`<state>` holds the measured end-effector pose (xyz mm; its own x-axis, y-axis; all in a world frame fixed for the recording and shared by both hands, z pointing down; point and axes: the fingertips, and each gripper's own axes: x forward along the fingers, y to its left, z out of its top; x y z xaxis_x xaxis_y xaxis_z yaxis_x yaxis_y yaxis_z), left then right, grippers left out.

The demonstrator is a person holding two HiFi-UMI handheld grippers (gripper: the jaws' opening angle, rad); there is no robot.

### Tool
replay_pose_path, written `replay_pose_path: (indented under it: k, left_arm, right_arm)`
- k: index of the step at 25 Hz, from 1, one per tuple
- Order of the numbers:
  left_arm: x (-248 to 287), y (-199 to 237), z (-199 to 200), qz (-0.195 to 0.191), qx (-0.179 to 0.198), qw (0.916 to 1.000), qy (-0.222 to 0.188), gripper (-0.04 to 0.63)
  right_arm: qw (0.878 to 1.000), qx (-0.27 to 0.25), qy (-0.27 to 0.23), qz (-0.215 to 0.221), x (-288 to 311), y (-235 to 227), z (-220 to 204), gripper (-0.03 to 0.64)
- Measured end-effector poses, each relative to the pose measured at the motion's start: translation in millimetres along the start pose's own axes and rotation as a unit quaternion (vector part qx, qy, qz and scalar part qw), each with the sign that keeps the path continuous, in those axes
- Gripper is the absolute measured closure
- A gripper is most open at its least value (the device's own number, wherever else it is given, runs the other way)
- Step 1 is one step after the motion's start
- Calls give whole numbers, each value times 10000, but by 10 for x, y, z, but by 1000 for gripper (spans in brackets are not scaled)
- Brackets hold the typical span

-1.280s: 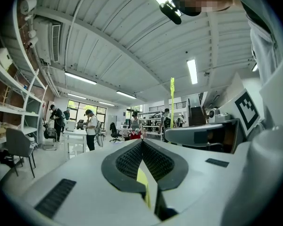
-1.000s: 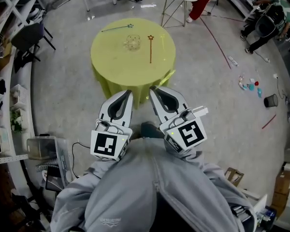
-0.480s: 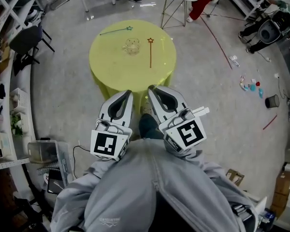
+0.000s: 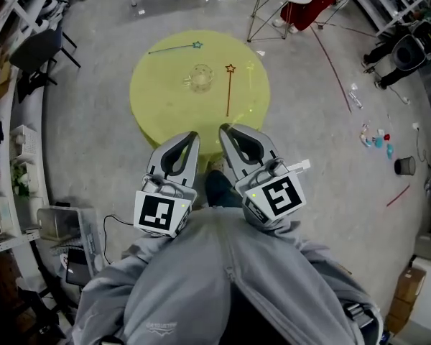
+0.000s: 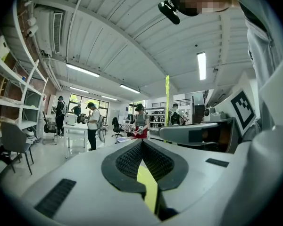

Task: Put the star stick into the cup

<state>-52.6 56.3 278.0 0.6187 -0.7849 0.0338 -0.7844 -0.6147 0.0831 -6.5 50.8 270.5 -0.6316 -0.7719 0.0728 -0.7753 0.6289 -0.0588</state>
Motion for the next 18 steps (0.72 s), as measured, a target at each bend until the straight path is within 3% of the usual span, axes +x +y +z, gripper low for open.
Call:
replay_pose_path:
  k: [18]
  left_arm:
    - [1860, 845, 97, 446, -171, 9988, 135, 578]
  right_arm:
    - [9981, 56, 258, 556, 1305, -1605, 129, 581]
